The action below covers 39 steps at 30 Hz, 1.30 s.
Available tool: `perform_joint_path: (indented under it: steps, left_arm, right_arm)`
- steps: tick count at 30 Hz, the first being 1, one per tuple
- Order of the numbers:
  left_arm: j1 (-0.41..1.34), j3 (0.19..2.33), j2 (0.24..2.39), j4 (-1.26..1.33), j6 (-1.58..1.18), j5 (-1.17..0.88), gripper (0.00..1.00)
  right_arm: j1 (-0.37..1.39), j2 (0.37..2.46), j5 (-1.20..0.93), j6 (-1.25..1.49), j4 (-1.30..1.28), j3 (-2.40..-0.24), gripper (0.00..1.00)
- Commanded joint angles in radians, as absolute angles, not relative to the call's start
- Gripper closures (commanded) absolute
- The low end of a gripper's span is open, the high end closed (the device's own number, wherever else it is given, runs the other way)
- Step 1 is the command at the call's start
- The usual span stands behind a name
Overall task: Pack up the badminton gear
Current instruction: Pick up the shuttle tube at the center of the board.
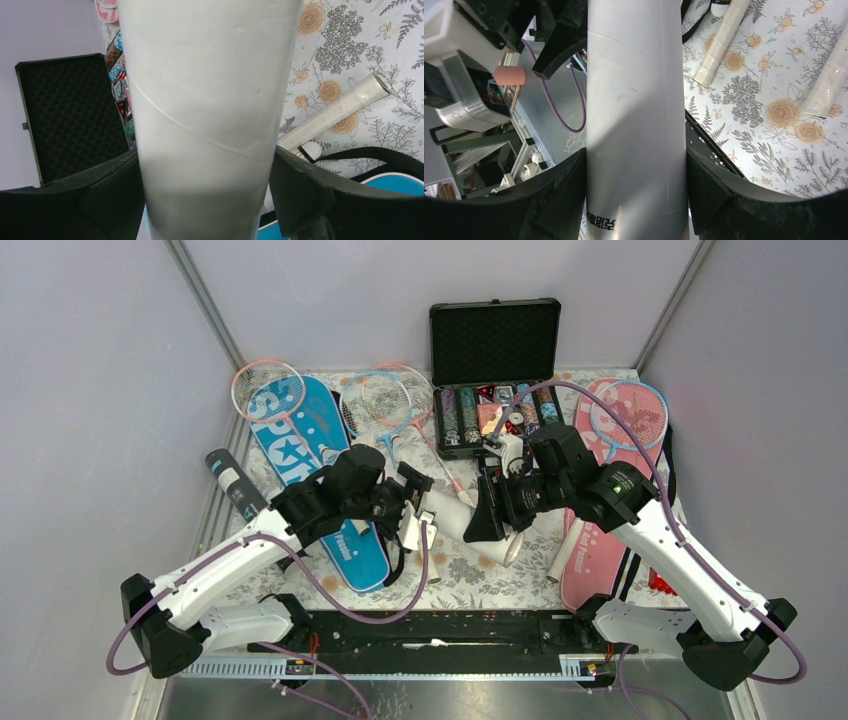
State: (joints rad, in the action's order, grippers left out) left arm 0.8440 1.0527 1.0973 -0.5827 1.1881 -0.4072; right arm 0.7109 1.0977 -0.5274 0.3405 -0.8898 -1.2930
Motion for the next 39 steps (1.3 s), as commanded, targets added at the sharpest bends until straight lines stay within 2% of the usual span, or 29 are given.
perform_joint_path:
  steps: [1,5,10,15,18,24,27,33,39]
  left_arm:
    - [0.842,1.092,1.107,-0.555,1.15,-0.438,0.2]
    - [0.842,1.108,1.092,-0.577,0.985,-0.385,0.37]
    - [0.842,1.049,1.012,-0.554,0.78,-0.295,0.5]
    - [0.842,0.989,0.935,-0.54,0.615,-0.173,0.52]
    - [0.842,0.963,0.887,-0.549,0.551,-0.111,0.53]
    - [0.842,0.917,0.806,-0.56,0.466,-0.094,0.53]
    - [0.842,0.888,0.783,-0.541,0.441,-0.077,0.53]
    - [0.842,0.884,0.816,-0.51,0.347,0.167,0.52]
    - [0.84,0.877,0.821,-0.461,0.309,0.403,0.52]
  right_arm:
    - [0.713,1.085,-0.607,0.347,-0.797,-1.321,0.57]
    - [0.712,1.08,-0.49,0.42,-0.786,-1.365,0.36]
    - [0.712,1.041,-0.324,0.516,-0.74,-1.423,0.17]
    - [0.712,0.98,-0.174,0.552,-0.716,-1.452,0.11]
    - [0.712,0.943,-0.148,0.561,-0.693,-1.45,0.13]
    - [0.713,0.896,-0.257,0.583,-0.553,-1.373,0.33]
    - [0.713,0.891,-0.174,0.566,-0.553,-1.344,0.39]
    - [0.712,0.904,0.152,0.534,-0.599,-1.201,0.41]
    - [0.713,0.869,0.268,0.686,-0.654,-1.027,0.43]
